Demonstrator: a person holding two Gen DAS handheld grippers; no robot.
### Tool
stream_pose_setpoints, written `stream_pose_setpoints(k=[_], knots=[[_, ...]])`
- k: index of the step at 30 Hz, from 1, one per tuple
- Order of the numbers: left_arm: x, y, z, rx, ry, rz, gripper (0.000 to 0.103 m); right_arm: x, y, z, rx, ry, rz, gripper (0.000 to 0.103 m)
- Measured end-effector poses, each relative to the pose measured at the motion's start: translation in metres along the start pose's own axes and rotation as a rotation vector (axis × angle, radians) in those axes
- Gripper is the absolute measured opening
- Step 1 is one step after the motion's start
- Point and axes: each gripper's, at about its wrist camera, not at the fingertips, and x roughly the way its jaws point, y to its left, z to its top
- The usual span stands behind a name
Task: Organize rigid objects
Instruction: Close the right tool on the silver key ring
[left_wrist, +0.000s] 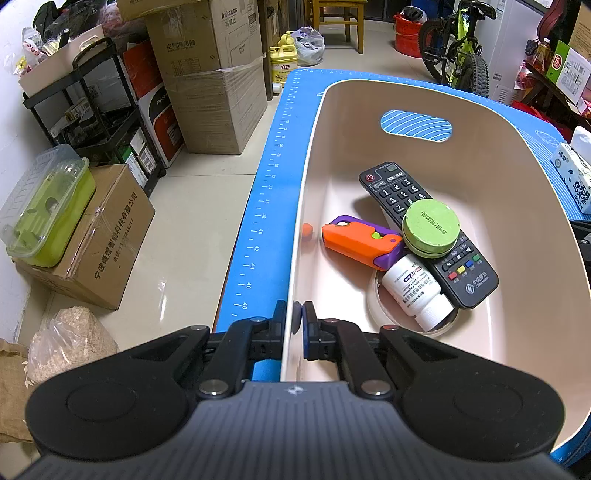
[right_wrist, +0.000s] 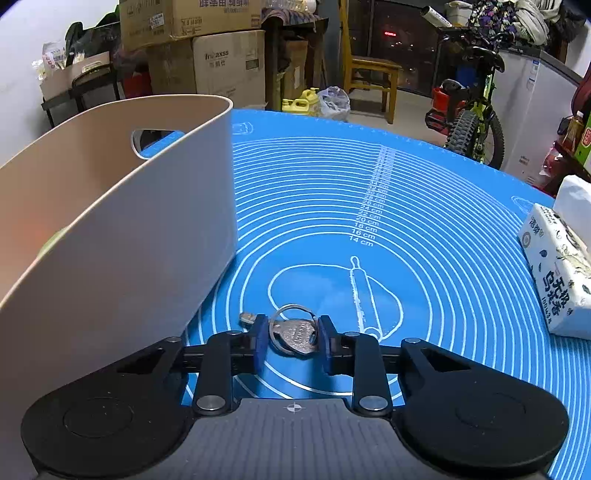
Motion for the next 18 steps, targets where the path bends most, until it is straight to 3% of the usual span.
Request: stream_pose_setpoints(k=[12, 14, 18], knots=[[0.0001, -0.0002, 0.0001, 0.0, 0.0, 0.001, 0.009, 0.0058, -0.0068, 0.0023, 0.01, -0.05, 0.034, 0.037], [0.0001, -0.0001, 0.0001, 0.0, 0.0, 0.001, 0.009, 0.0026, -0.0057, 0.0015, -0.004, -0.072, 0.047, 0.014], [0.0, 0.0, -0.0001, 0.001, 0.0, 0.002, 0.009, 0.0004, -0.0045, 0.0008, -0.017, -0.071, 0.033, 0.013]])
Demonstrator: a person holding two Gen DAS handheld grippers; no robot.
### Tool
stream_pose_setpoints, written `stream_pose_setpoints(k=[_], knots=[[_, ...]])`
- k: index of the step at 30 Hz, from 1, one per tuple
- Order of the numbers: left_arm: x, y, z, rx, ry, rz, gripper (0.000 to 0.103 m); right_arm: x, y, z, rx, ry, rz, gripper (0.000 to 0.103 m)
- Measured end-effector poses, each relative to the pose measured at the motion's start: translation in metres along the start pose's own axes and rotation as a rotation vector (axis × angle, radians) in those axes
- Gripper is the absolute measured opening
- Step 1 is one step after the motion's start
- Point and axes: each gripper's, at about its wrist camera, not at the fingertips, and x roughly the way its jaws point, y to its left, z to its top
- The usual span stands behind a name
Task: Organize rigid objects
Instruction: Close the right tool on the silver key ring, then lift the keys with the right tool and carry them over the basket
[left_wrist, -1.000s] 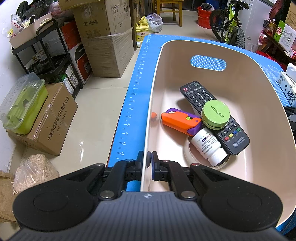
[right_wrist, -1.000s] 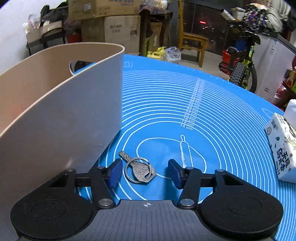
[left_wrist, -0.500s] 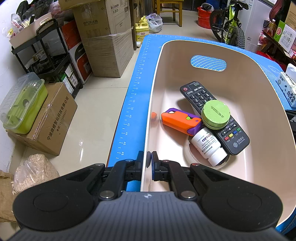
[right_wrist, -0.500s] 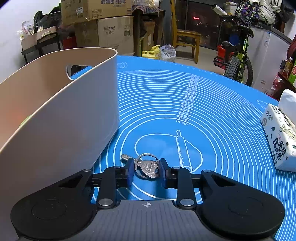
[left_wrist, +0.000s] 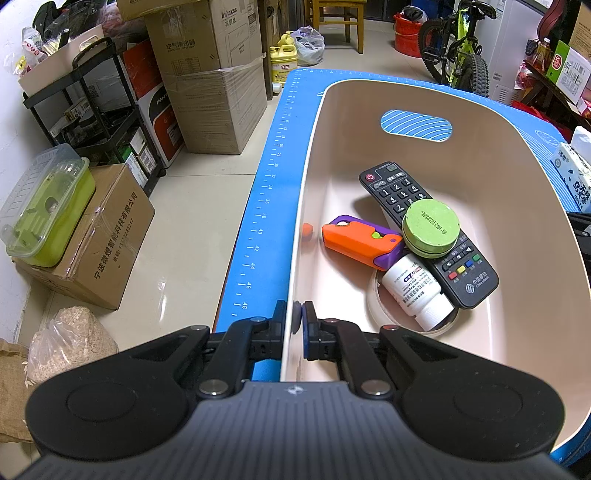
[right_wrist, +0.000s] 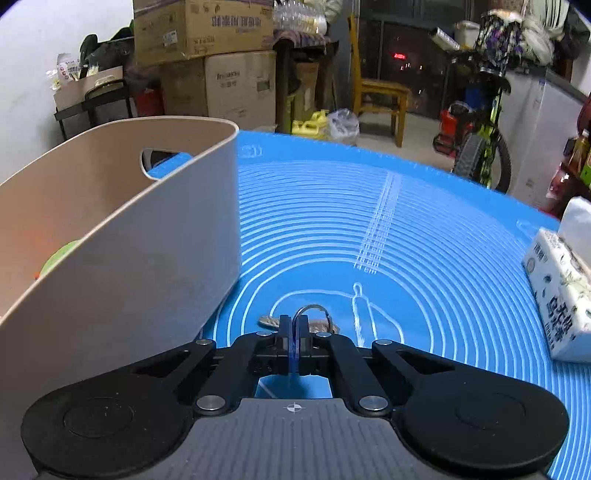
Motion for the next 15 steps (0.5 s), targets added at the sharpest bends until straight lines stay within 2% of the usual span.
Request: stream_pose_setpoints(k=[9, 12, 15], knots=[[0.0, 0.0, 0.0, -0.002, 0.0, -0.001, 0.009, -0.013, -0.008, 0.004, 0.055, -0.04, -0.068, 0.013], [0.0, 0.0, 0.0, -0.001, 0.001, 0.0, 0.009, -0.013, -0.015, 0.002, 0.105, -0.017, -0.091, 0.012], [0.0, 0.0, 0.0, -0.002, 0.0, -0.001, 0.009, -0.011, -0.017, 0.001, 0.103, -0.015, -0.113, 0.013]])
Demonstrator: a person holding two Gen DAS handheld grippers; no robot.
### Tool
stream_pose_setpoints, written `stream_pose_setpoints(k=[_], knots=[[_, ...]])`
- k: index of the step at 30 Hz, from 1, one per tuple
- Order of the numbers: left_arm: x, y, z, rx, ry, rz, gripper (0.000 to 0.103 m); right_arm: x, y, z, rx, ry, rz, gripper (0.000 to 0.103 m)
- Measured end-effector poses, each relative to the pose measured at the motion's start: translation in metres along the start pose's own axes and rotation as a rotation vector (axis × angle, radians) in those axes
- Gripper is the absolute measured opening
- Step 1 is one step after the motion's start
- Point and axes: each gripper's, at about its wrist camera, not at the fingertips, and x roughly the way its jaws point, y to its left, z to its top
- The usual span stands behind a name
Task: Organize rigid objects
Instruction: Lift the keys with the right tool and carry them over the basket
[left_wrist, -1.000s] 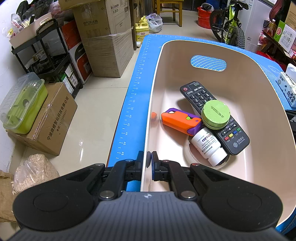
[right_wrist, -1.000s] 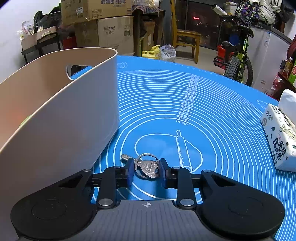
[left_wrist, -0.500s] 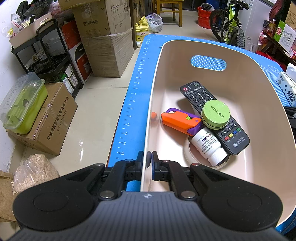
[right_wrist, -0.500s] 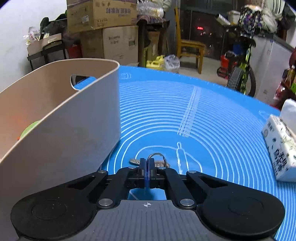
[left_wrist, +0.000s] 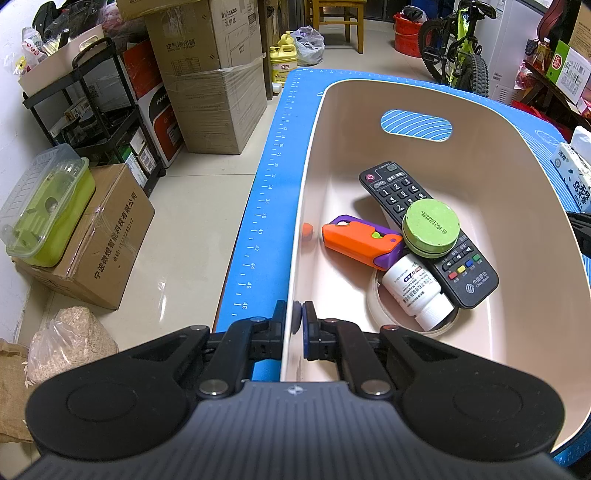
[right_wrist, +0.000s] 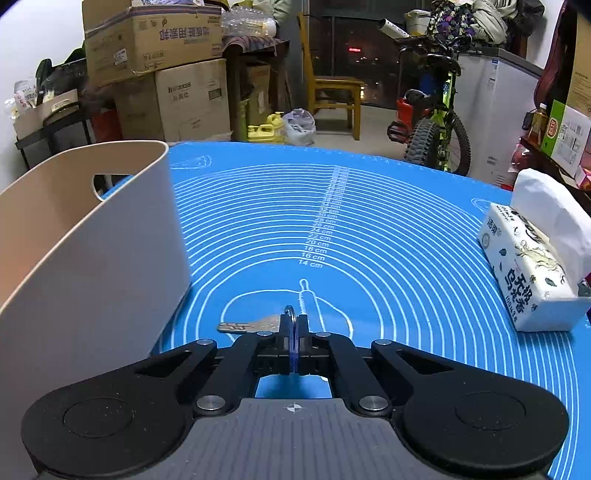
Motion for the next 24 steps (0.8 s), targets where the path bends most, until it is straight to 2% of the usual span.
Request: stream_pose_setpoints(k=[7, 14, 19, 24], knots=[[0.0, 0.001, 0.0, 0.002, 0.001, 0.001, 0.009, 0.014, 0.002, -0.002, -0.03, 0.02, 0.002, 0.017], [0.001, 0.0, 0.0, 0.002, 0.002, 0.002, 0.009, 0.021, 0.0, 0.001, -0.032, 0.01, 0.001, 0.013], [0.001, 0.0, 0.0, 0.003, 0.001, 0.002, 0.009, 0.005, 0.002, 0.009, -0.042, -0.006, -0.023, 0.013], [0.001, 0.001, 0.0, 0.002, 0.002, 0.002, 0.009, -0.031, 0.007, 0.031, -0.041, -0.09, -0.014, 0.013]])
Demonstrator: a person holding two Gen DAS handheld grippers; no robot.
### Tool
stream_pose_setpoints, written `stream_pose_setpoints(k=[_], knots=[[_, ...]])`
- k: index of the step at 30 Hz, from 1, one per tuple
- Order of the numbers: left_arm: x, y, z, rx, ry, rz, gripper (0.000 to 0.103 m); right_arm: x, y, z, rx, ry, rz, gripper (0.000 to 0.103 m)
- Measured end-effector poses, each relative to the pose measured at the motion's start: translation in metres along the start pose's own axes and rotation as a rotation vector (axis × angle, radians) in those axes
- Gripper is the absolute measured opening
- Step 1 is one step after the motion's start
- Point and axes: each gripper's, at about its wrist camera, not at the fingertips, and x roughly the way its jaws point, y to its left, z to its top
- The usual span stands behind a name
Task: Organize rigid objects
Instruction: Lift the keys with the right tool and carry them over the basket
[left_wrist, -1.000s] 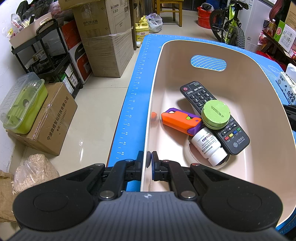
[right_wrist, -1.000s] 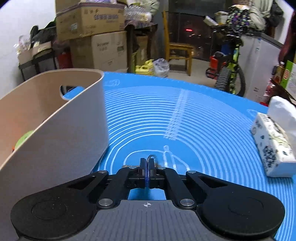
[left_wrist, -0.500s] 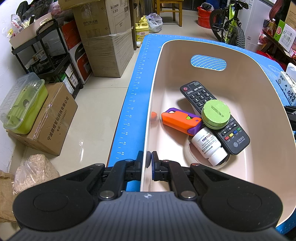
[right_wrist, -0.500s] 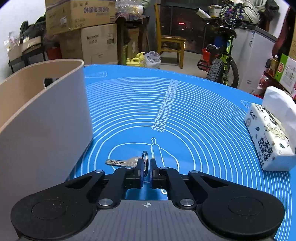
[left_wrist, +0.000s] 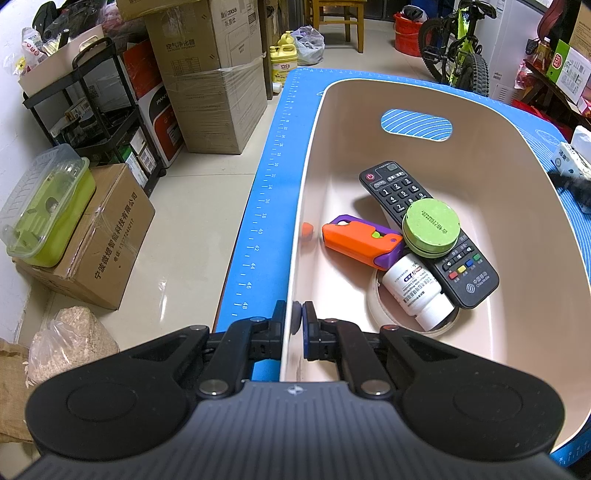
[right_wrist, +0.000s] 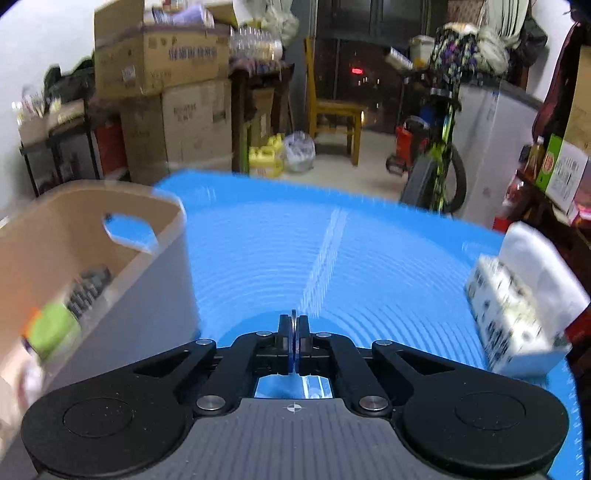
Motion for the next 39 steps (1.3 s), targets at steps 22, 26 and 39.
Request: stream_pose_setpoints(k=[22, 26, 39], knots=[[0.002, 0.003, 0.0, 0.001, 0.003, 0.0, 0.009, -0.04, 0.133, 0.052, -0.163, -0.104, 0.301, 0.013], [0.001, -0.001, 0.001, 0.003, 0.003, 0.001, 0.009, -0.022, 0.154, 0.046, -0.202, -0.026, 0.286, 0.013], [0.003, -0.003, 0.002, 0.001, 0.004, 0.004, 0.009, 0.02, 0.166, 0.036, -0.235, 0.206, 0.264, 0.014]])
